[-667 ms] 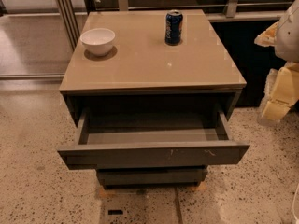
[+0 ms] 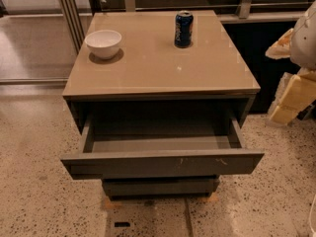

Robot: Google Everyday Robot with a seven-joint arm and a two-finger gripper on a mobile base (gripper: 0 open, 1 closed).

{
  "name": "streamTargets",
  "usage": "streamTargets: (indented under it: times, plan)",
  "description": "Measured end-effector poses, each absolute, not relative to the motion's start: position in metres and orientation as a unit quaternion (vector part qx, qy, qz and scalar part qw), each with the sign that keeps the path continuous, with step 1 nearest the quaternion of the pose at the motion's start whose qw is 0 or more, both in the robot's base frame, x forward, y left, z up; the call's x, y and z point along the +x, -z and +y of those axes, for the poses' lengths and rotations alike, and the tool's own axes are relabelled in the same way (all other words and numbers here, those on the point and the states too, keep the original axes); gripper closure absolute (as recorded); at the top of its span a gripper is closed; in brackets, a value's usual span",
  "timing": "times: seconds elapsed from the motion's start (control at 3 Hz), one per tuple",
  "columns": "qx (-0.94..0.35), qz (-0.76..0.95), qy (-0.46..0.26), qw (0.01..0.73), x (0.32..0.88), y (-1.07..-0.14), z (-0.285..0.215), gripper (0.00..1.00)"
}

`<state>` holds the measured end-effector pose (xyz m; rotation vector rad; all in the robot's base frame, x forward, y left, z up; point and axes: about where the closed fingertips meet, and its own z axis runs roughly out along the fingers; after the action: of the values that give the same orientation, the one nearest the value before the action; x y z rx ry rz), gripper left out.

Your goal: Close top drawer

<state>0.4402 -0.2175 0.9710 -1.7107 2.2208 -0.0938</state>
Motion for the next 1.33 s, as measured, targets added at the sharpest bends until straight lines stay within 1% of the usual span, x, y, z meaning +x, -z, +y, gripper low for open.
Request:
streamTargets:
  times: [0.33,1.0,1.33]
  plan:
    - [-0.590,0.786,0.012,0.186,0.444,-0.938,-0.223,0.42]
    - [-0.559,0.796,-0.072,0.220,0.456,-0.825,-0.220,0.88]
    - [-0.563,0.789,-0.122,0.212,0.453,-0.767,-0.205,1.00]
